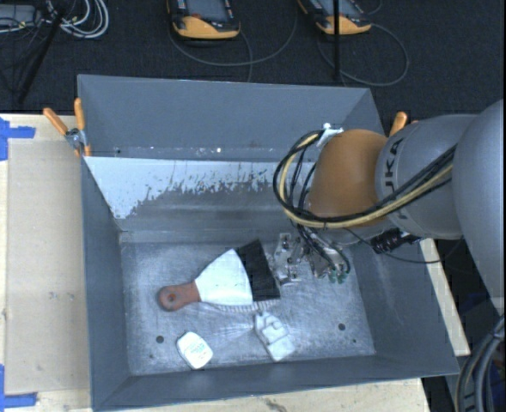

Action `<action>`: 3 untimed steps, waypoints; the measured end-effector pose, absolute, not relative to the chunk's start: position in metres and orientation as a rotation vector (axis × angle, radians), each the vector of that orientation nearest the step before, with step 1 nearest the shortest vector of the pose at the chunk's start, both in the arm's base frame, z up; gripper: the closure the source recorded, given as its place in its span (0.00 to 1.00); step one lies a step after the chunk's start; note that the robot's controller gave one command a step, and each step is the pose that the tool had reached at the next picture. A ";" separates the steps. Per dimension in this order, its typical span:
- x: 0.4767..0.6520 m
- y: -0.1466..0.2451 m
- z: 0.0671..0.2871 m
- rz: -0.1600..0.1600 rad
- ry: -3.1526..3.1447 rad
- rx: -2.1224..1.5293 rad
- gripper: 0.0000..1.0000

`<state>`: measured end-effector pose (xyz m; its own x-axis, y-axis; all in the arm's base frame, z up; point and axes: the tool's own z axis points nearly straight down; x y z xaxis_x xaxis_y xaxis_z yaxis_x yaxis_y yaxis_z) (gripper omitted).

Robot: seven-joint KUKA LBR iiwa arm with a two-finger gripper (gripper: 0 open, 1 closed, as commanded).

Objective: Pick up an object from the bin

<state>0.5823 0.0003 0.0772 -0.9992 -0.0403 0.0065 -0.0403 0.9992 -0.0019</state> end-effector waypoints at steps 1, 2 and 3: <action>0.580 0.002 0.107 0.000 -3.134 0.050 1.00; 0.583 0.002 0.143 0.001 -3.145 0.052 1.00; 0.577 0.005 0.120 0.000 -3.137 0.068 0.00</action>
Offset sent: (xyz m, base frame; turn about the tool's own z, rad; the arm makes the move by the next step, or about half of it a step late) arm -0.0003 0.0012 0.0676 0.0078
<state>0.5770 0.0050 0.1198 -0.9991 -0.0434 0.0035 -0.0434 0.9991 0.0003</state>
